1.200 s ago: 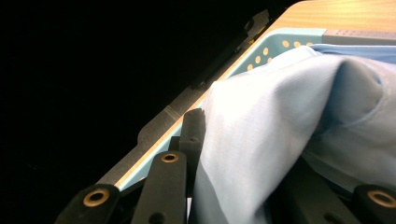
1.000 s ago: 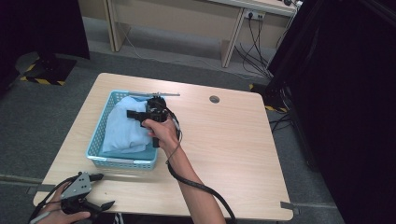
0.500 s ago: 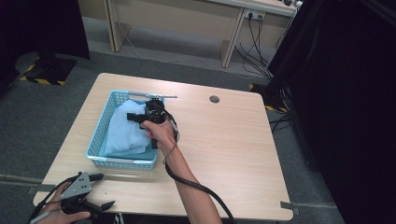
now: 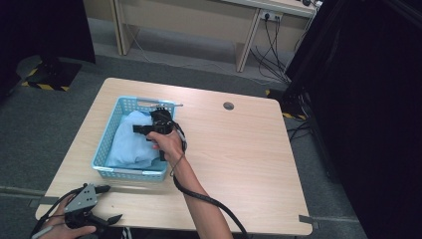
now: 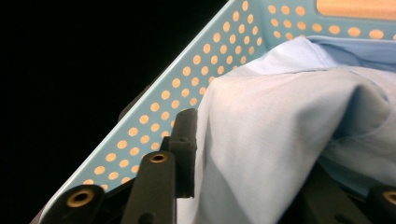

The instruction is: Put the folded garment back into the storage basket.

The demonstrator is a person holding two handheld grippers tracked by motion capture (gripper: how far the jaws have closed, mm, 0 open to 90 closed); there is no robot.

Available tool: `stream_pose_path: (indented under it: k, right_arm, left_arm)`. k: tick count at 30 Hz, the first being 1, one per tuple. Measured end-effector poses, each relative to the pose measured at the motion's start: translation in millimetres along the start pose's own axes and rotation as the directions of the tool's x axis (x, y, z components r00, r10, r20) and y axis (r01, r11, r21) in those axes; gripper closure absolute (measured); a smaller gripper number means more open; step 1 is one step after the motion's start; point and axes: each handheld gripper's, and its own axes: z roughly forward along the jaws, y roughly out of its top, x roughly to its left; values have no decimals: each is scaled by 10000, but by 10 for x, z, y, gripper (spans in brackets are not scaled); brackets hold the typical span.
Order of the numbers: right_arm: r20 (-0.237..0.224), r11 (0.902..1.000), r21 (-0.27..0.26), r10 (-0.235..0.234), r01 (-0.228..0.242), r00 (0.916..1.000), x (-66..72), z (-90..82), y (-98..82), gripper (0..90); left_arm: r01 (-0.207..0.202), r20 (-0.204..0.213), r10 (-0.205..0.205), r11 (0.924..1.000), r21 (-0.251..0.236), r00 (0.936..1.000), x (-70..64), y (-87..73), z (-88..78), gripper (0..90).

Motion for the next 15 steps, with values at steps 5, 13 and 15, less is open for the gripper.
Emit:
stream_pose_path:
  k: [5,13,15]
  right_arm:
    - [199,9993,357,-122,115,9997,6,0,7,599]
    - [311,9976,678,-157,136,9994,19,2,3,494]
    - [393,9962,844,-260,226,9989,26,4,4,464]
  left_arm:
    - [-4,0,4,10000,1,10000,0,0,0,0]
    - [-7,16,7,10000,-22,10000,1,-4,-1,0]
    - [-5,6,5,10000,-5,10000,0,-1,0,0]
